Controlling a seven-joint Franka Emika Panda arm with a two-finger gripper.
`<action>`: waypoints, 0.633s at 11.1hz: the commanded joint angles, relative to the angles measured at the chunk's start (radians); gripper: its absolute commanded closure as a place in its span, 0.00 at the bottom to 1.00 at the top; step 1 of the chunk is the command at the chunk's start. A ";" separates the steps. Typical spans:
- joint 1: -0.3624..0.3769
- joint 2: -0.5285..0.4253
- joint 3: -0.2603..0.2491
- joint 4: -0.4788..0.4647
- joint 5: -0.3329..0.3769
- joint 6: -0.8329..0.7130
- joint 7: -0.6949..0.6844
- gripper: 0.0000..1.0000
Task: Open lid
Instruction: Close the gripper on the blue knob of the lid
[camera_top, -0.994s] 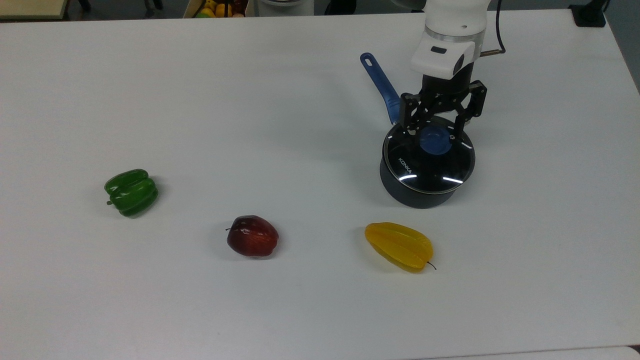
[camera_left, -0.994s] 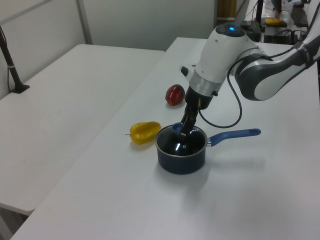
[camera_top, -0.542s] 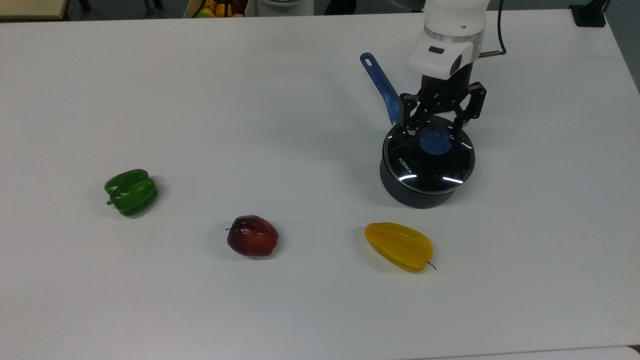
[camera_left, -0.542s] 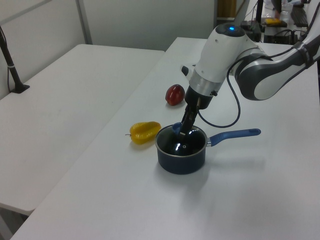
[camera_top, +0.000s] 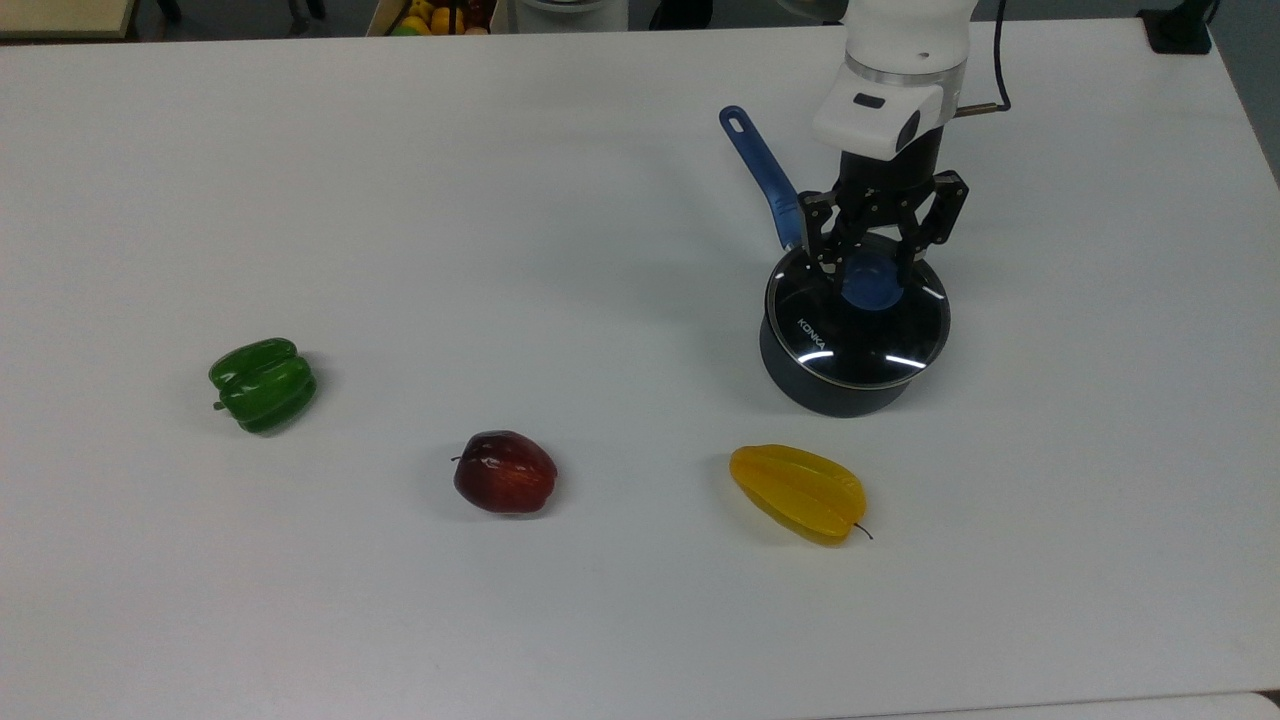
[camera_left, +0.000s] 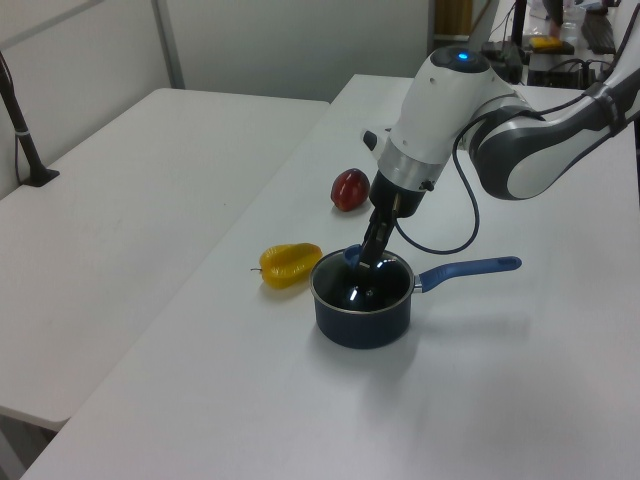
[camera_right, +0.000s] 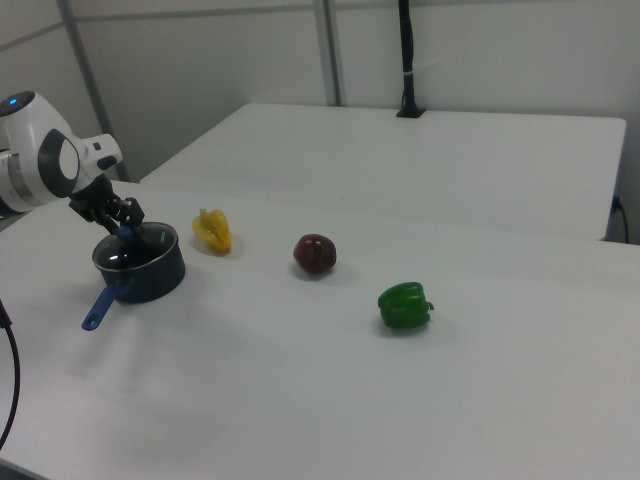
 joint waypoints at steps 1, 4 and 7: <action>0.003 -0.015 -0.003 0.002 -0.016 -0.013 0.020 0.59; 0.006 -0.041 -0.002 0.004 -0.012 -0.047 0.022 0.60; 0.002 -0.073 -0.002 0.004 -0.009 -0.079 0.022 0.60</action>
